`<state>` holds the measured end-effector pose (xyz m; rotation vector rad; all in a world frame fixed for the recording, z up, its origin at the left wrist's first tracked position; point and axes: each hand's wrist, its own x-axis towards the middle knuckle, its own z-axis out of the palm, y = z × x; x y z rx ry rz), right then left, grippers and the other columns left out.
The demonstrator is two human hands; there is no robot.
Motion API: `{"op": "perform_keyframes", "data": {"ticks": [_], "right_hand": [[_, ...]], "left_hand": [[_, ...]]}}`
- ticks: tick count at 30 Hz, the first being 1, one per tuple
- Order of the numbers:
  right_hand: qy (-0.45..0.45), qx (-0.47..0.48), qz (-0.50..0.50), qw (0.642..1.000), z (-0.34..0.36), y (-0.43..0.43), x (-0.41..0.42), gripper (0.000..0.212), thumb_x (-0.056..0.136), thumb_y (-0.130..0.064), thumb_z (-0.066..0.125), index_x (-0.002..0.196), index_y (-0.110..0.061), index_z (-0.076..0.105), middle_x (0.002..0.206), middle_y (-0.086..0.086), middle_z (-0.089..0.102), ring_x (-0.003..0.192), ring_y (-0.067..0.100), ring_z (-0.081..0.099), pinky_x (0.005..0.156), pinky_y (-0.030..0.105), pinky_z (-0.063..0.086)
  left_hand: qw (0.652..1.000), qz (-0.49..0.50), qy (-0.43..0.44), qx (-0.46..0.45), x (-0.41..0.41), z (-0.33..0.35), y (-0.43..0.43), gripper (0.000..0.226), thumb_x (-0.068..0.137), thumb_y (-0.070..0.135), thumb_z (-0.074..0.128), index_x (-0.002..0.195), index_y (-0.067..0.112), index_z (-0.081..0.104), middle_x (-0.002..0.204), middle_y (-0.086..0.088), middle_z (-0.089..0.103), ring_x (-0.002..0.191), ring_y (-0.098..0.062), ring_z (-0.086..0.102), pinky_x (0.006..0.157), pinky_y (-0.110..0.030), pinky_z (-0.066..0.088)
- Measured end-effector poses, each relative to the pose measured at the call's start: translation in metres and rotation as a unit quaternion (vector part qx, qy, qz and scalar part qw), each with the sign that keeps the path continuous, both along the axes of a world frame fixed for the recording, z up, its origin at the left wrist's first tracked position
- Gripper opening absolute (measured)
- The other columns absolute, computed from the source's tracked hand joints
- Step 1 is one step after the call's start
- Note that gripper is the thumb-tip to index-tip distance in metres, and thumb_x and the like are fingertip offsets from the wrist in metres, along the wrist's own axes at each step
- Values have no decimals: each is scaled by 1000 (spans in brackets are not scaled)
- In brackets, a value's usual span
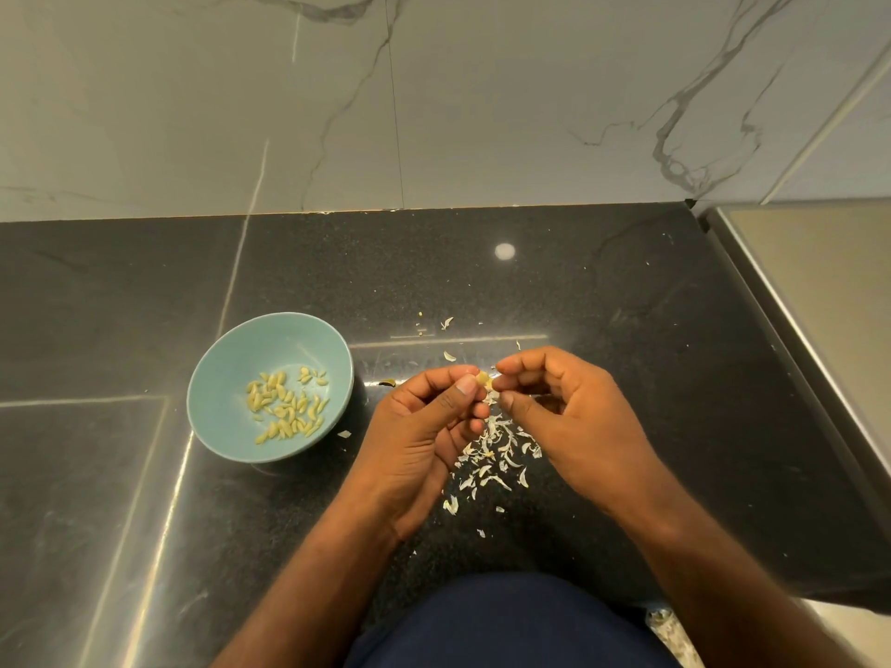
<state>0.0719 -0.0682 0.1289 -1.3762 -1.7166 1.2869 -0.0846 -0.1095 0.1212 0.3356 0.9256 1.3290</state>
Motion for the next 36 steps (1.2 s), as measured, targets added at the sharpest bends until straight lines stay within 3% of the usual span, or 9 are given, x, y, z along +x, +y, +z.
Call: {"op": "perform_keyframes", "data": {"ticks": [3,7,10,13,15,22,29,36], "right_hand": [[52,16,-4,998,4,-2,-2,15,88,-17,73,103,-21,72,93,-6,75,89,7,71,77,22,56],[49,35,6,998,3,-2,-4,12,90,-15,71,99,-23,74,91,-7,75,87,10,71,78,27,58],[51,30,17,998,4,-3,-4,11,90,-17,71,99,-23,73,91,-7,75,86,11,71,78,29,59],[59,24,13,998,0,-4,-4,9,89,-17,71,96,-23,73,88,-5,75,84,13,72,77,31,60],[76,13,4,997,-1,-4,-5,9,88,-18,71,96,-22,72,87,-3,75,82,14,72,75,29,60],[164,-41,-12,986,-3,-4,-6,25,75,-25,72,96,-10,73,81,9,75,72,20,70,67,28,58],[164,-56,-13,985,-6,-8,-8,17,83,-16,73,99,-15,74,82,8,76,75,22,71,71,34,59],[161,-67,-16,985,-7,-12,-12,11,88,-5,70,97,-11,73,81,10,75,77,25,72,71,35,61]], "left_hand": [[1000,5,21,5,1,-2,0,20,80,5,65,98,-1,68,83,-11,69,69,-13,64,63,-19,56],[999,1,53,13,2,-2,-2,26,81,7,65,104,-5,67,82,-13,69,70,-15,65,65,-21,57],[985,-3,170,34,0,-4,-5,19,86,10,67,101,-1,71,81,-10,72,72,-16,66,67,-23,56],[948,-4,311,67,0,-5,-7,11,88,12,70,97,9,74,83,-4,75,75,-14,69,69,-23,57],[933,1,352,78,-1,-4,-7,10,89,11,70,97,12,75,85,-2,76,79,-15,72,71,-24,57],[919,6,381,102,-2,-2,-7,10,90,14,68,97,13,75,80,-1,75,73,-13,71,68,-22,56],[906,8,411,96,-1,-4,-7,8,91,11,68,92,16,74,81,2,75,74,-10,70,68,-21,56],[906,12,410,102,1,1,-8,11,89,5,67,82,13,70,68,8,71,60,1,64,60,-13,49]]}}
